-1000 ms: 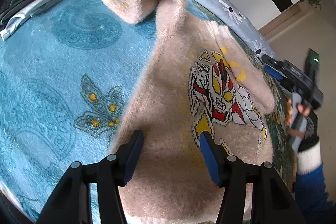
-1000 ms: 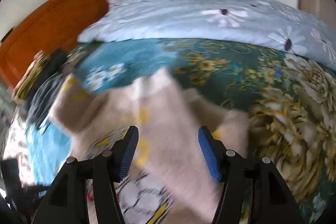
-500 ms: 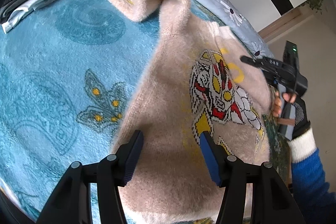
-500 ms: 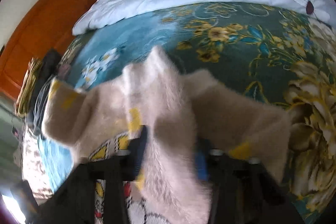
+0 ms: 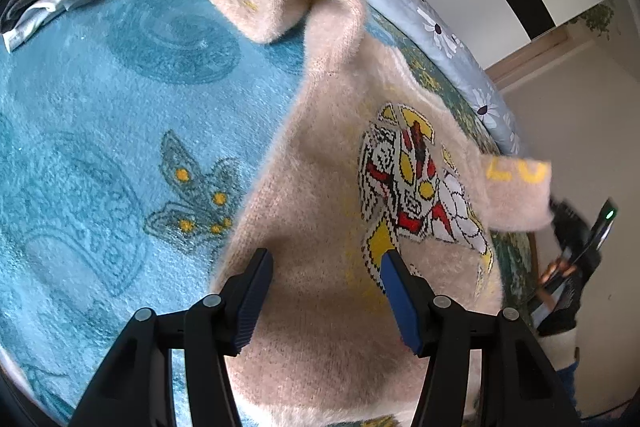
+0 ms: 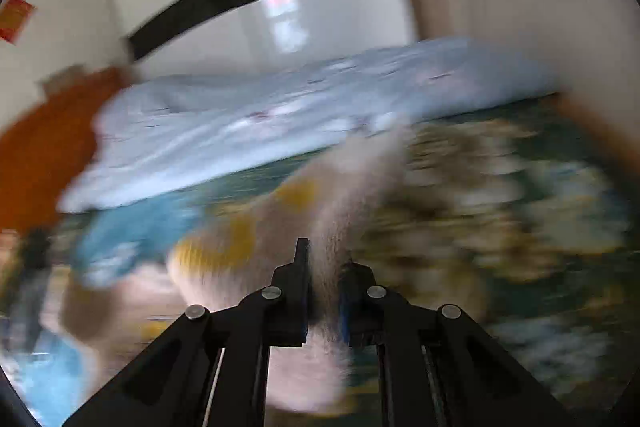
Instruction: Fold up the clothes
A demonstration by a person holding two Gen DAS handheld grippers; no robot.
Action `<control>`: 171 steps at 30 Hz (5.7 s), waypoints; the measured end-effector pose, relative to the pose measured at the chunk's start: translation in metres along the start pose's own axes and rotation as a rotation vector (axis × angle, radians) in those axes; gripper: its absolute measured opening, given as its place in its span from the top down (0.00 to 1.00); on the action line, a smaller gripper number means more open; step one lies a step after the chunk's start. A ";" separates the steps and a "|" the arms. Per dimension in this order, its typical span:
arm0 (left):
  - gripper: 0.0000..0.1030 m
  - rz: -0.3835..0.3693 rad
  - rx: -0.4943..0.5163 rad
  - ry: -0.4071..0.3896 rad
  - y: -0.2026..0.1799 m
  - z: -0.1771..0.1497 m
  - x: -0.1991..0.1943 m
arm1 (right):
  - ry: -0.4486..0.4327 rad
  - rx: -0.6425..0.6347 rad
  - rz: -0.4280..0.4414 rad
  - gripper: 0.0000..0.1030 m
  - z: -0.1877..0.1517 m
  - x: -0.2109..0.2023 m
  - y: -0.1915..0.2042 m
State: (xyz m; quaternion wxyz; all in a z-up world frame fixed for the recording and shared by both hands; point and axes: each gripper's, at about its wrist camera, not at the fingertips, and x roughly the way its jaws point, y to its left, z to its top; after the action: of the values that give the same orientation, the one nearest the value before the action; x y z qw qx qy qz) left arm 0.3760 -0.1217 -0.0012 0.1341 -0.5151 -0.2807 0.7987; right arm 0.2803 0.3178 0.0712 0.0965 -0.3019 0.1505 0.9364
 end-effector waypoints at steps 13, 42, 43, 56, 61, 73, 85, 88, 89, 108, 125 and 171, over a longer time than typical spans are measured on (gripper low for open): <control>0.40 -0.102 -0.178 -0.083 0.035 0.038 -0.022 | 0.128 0.287 -0.204 0.74 -0.042 0.005 -0.095; 0.38 0.062 -0.277 -0.234 0.093 0.203 0.045 | 0.261 -0.194 0.195 0.00 -0.090 0.045 0.108; 0.38 0.063 -0.273 -0.239 0.093 0.206 0.047 | 0.257 -0.198 0.182 0.00 -0.091 0.046 0.108; 0.91 0.158 -0.216 -0.340 0.091 0.217 0.045 | 0.236 -0.229 0.111 0.00 -0.100 0.049 0.116; 0.91 0.251 -0.129 -0.449 0.083 0.217 0.004 | 0.236 -0.230 0.107 0.00 -0.100 0.048 0.117; 0.92 0.508 0.012 -0.617 0.067 0.232 -0.077 | 0.240 -0.224 0.117 0.00 -0.099 0.049 0.116; 0.92 0.134 0.281 -0.608 -0.069 0.204 -0.079 | 0.214 -0.014 0.169 0.00 -0.082 0.034 0.072; 0.92 0.017 0.352 -0.556 -0.114 0.191 -0.064 | 0.201 0.023 0.169 0.00 -0.079 0.027 0.057; 0.92 -0.020 0.376 -0.535 -0.130 0.186 -0.057 | 0.198 0.033 0.167 0.00 -0.078 0.025 0.053; 0.90 -0.061 0.470 0.028 -0.201 0.085 0.118 | 0.188 0.221 0.032 0.00 -0.075 0.006 -0.044; 0.48 0.018 0.152 -0.130 -0.049 0.098 0.028 | 0.342 0.237 0.484 0.00 -0.071 0.026 0.001; 0.47 -0.043 -0.014 -0.049 -0.008 0.076 0.045 | 0.483 0.311 0.655 0.92 -0.065 0.068 0.039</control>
State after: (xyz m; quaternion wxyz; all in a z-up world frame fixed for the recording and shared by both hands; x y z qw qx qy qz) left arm 0.2883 -0.1166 -0.0066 0.1404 -0.4902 -0.3005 0.8060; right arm 0.2506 0.2653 -0.0107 -0.1993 -0.4306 0.3961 0.7861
